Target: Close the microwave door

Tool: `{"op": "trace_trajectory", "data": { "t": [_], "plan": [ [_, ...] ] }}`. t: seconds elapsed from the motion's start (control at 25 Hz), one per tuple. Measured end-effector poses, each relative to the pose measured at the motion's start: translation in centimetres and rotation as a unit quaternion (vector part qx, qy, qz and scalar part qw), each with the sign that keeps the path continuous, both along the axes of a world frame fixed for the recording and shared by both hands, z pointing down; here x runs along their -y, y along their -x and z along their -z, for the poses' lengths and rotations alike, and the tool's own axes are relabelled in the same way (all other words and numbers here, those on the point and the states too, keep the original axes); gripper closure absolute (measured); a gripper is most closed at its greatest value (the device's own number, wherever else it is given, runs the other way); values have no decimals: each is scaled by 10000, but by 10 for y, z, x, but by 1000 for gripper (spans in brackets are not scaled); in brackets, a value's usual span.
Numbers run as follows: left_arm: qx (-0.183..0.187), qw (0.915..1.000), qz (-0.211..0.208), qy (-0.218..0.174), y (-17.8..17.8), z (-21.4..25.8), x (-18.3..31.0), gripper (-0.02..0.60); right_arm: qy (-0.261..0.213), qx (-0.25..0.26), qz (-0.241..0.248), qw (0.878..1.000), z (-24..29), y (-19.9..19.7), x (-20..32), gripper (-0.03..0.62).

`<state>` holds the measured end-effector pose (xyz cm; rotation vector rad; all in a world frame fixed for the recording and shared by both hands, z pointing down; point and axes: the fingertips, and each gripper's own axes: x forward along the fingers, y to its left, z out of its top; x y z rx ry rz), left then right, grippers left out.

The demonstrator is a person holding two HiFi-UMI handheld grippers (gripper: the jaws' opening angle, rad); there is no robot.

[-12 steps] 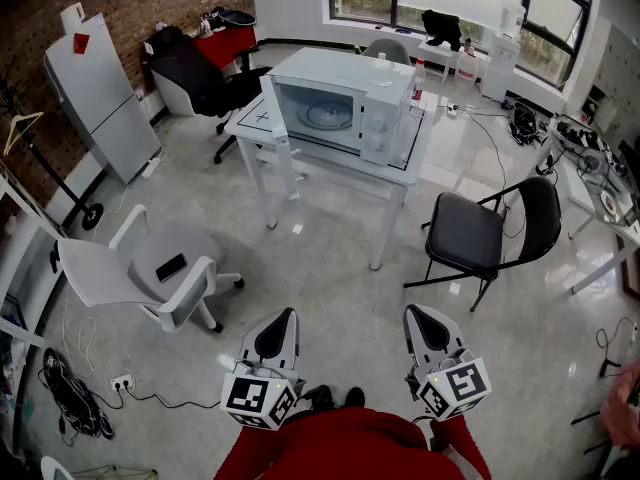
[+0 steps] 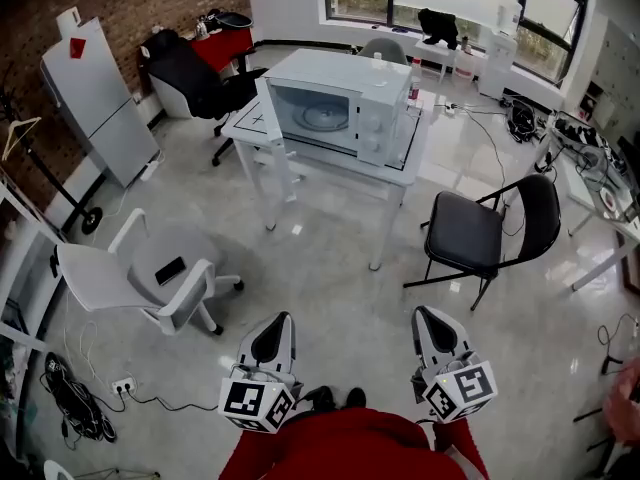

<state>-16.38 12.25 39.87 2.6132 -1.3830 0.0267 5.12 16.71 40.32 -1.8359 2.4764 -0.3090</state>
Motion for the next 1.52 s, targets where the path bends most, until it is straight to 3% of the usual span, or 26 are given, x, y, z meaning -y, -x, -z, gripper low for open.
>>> {"op": "trace_trajectory", "data": {
  "t": [0.52,0.92,1.2,1.52],
  "plan": [
    [0,9997,-46,230,-18,-14,-1,589,118,355,280,9989,-14,-18,-7,580],
    [6,9995,240,192,-28,-9,12,588,167,-151,162,9996,-8,-75,5,580],
    [185,9987,461,144,-25,-5,31,588,118,-264,132,9995,-3,-95,31,580],
    [153,9973,707,101,-15,-6,92,588,109,-327,168,9993,-2,-97,93,580]
  ]
}}
